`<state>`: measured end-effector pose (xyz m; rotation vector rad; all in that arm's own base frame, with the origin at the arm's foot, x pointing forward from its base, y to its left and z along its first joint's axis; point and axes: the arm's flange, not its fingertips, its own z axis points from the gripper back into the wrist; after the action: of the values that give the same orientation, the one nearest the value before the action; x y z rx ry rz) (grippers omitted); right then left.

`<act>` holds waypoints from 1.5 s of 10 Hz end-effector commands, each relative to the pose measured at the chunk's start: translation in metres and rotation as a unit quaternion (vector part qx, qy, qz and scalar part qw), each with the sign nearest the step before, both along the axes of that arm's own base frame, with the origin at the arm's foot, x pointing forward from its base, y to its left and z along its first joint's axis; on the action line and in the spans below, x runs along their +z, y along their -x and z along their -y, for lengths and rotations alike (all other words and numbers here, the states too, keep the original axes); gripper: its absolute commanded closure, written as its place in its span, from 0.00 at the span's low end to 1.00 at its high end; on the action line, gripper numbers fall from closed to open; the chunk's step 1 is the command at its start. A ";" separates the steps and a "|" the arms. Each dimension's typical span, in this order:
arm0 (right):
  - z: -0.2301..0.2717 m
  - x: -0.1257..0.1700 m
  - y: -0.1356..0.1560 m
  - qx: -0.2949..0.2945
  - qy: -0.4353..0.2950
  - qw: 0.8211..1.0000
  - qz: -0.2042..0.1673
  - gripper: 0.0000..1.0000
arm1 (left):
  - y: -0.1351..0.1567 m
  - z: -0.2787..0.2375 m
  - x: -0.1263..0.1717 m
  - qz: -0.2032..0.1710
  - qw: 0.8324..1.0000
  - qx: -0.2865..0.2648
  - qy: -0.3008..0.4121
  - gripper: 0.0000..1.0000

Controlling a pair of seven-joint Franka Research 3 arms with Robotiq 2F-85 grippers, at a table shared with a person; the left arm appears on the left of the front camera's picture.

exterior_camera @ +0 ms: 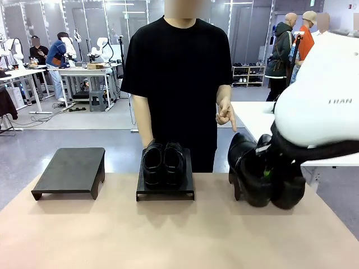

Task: Place the shoes on the stand as instructed by the person.
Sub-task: Pick up another pair of Shoes and place it on the Shoes Stand indicated by the person.

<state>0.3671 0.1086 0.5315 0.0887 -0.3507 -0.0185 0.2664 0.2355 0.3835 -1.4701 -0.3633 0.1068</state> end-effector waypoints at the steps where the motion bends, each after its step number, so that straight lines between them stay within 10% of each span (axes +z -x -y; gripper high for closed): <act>1: 0.018 0.016 -0.036 0.019 0.000 1.000 0.011 1.00 | 0.002 0.002 0.001 0.007 1.000 0.006 -0.004 0.00; 13: 0.055 -0.003 -0.055 0.040 0.001 0.999 -0.019 0.92 | 0.002 0.002 0.001 0.007 1.000 0.006 -0.004 0.00; 15: 0.060 -0.017 -0.096 0.027 0.005 1.000 -0.014 0.92 | 0.002 0.002 0.001 0.007 1.000 0.006 -0.004 0.00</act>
<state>0.4361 0.0505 0.5126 0.1000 -0.2896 0.0478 0.2664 0.2355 0.3835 -1.4699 -0.3633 0.1069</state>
